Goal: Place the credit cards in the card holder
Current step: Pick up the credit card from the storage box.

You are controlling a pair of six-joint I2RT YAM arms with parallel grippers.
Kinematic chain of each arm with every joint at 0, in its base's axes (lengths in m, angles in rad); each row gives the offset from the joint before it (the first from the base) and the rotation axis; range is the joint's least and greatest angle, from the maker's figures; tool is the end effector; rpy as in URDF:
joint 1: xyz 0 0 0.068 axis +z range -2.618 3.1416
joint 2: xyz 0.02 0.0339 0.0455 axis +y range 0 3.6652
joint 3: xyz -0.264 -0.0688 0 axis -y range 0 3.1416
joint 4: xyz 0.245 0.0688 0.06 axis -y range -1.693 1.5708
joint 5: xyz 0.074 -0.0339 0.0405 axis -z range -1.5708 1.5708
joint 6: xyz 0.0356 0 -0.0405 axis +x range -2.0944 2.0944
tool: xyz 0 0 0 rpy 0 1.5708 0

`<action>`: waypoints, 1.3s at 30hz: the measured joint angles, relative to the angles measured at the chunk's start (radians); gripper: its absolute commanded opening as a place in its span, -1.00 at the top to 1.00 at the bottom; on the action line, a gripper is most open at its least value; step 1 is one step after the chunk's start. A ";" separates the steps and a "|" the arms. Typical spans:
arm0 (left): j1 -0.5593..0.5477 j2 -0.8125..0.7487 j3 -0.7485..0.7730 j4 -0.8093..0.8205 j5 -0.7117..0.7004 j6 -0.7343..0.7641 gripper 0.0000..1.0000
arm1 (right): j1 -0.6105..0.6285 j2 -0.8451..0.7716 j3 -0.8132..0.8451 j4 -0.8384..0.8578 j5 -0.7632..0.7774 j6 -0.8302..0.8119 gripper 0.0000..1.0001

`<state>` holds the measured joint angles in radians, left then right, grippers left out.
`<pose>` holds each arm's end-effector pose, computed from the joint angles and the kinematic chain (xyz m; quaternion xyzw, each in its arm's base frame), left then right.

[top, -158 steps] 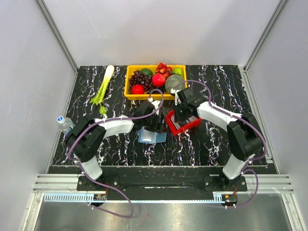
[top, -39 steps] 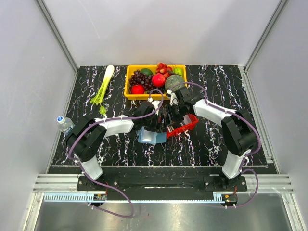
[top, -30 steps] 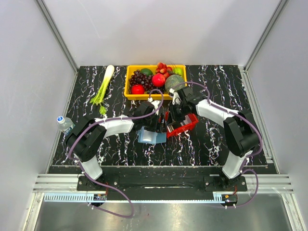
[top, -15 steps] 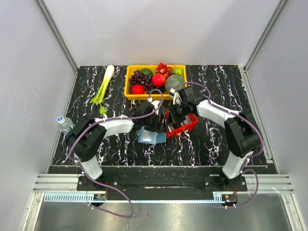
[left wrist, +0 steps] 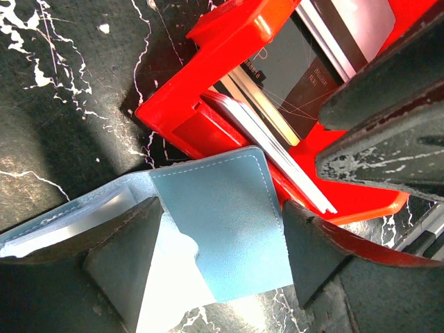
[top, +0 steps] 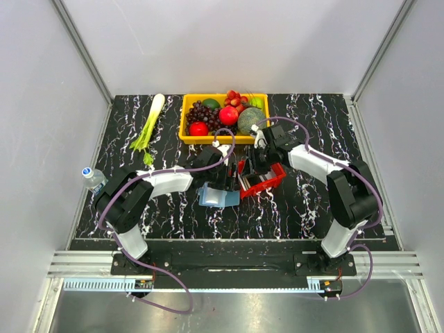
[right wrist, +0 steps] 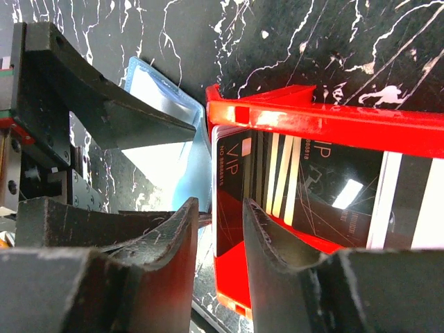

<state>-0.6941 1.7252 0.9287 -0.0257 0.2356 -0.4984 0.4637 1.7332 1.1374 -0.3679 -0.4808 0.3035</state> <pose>0.2627 -0.2295 0.1616 0.1331 0.9157 -0.2944 0.2390 0.3141 0.1755 0.1995 -0.1451 0.9182 0.3193 0.1842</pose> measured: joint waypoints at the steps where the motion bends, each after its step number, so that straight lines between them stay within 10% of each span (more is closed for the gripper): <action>1: 0.000 0.000 0.000 0.000 0.000 0.000 -0.49 | -0.002 0.003 0.000 0.005 -0.007 0.001 0.24; 18: 0.000 0.000 0.000 0.001 0.000 0.000 -0.49 | -0.006 0.092 0.000 0.053 -0.098 0.011 0.26; 29: 0.000 0.000 0.000 0.001 0.001 0.000 -0.49 | -0.010 0.099 0.000 0.061 -0.113 0.012 0.83; 39: 0.002 0.000 0.000 0.000 0.001 -0.001 -0.49 | -0.017 0.089 0.000 0.063 -0.112 0.011 0.74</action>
<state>-0.6926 1.7252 0.9287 -0.0254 0.2367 -0.4992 0.4469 1.8217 1.1370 -0.3054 -0.5926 0.3145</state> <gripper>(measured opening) 0.744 0.131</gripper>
